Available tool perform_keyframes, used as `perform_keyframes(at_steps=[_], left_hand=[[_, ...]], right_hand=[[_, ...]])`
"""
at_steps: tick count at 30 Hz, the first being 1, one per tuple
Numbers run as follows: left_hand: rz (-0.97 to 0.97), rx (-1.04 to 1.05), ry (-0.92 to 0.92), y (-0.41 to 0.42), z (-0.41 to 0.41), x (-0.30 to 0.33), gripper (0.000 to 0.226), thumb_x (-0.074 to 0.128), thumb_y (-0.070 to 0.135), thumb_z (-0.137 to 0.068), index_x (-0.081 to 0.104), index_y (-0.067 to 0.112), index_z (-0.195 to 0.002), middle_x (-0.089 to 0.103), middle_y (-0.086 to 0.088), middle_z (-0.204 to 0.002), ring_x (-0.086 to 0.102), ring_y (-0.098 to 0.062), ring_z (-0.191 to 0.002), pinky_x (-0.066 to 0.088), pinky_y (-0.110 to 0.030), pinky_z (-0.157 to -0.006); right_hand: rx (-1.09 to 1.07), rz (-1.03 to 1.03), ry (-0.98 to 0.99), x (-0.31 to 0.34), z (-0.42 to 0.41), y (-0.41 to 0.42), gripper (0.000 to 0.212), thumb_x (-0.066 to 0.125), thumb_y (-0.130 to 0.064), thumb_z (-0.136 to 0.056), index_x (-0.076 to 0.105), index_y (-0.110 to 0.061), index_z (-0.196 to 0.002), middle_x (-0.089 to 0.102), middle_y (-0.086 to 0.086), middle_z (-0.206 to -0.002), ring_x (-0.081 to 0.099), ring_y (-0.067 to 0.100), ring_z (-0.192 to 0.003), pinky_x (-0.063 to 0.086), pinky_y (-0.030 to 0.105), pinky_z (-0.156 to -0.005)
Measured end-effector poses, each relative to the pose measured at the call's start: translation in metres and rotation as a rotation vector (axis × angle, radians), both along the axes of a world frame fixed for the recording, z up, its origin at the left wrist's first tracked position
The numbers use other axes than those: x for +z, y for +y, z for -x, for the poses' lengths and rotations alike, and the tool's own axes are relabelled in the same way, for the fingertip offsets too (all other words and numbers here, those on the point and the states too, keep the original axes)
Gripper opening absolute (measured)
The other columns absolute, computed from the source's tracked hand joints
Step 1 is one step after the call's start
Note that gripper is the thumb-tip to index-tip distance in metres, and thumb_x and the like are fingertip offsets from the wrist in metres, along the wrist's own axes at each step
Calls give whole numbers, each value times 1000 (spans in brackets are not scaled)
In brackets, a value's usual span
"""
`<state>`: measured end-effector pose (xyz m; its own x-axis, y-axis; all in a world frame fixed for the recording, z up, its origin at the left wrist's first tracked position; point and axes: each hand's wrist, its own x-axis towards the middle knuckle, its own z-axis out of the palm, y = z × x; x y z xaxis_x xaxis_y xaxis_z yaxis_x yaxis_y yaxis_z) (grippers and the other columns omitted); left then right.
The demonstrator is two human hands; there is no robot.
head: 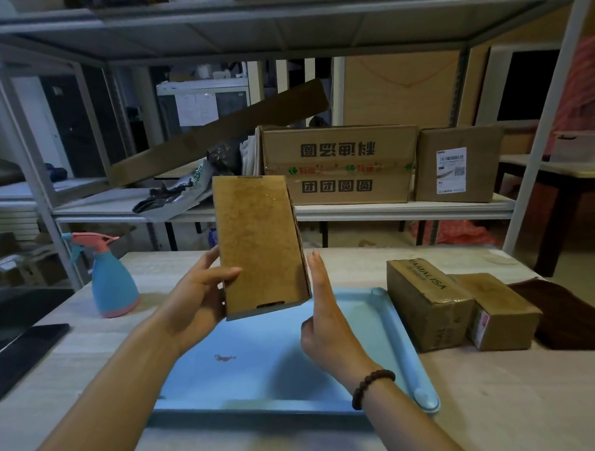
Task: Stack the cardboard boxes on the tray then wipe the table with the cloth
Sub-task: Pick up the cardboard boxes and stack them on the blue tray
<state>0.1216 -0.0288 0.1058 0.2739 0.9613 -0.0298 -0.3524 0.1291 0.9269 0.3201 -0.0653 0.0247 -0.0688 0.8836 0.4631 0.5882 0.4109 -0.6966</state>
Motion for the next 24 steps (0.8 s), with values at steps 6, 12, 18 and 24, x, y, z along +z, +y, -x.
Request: perform_keyframes(at_steps=[6,12,18,24], left_hand=[[-13,-59,60,-2,-1,1,46,51,6,-94,56,25,-135,66,-13,-127,63,-35,-116,55,-51,-86],[134,-33,249,4,1,-9,30,52,31,-97,63,12,-117,78,-11,-92,70,-32,-90,56,-43,-76],[217,116,559,13,8,-18,37,40,44,-102,62,14,-102,72,-15,-99,68,-33,-92,54,-43,-86],[76,230,989,26,20,-30,39,34,35,-105,49,14,-134,51,-13,-139,50,-32,-121,34,-42,-103]], right_hand=[[205,115,430,3,1,-1,89,53,-23,-83,10,-35,-161,38,-15,-158,42,1,-140,39,27,-114],[115,297,646,7,15,10,52,52,-44,-102,35,-39,-151,62,-4,-133,72,11,-103,62,45,-83],[94,588,699,-3,38,16,51,62,-36,-99,37,-34,-144,68,6,-117,75,19,-80,58,32,-52],[78,751,583,-14,65,19,45,60,-40,-99,38,-29,-137,62,6,-131,71,23,-96,62,39,-73]])
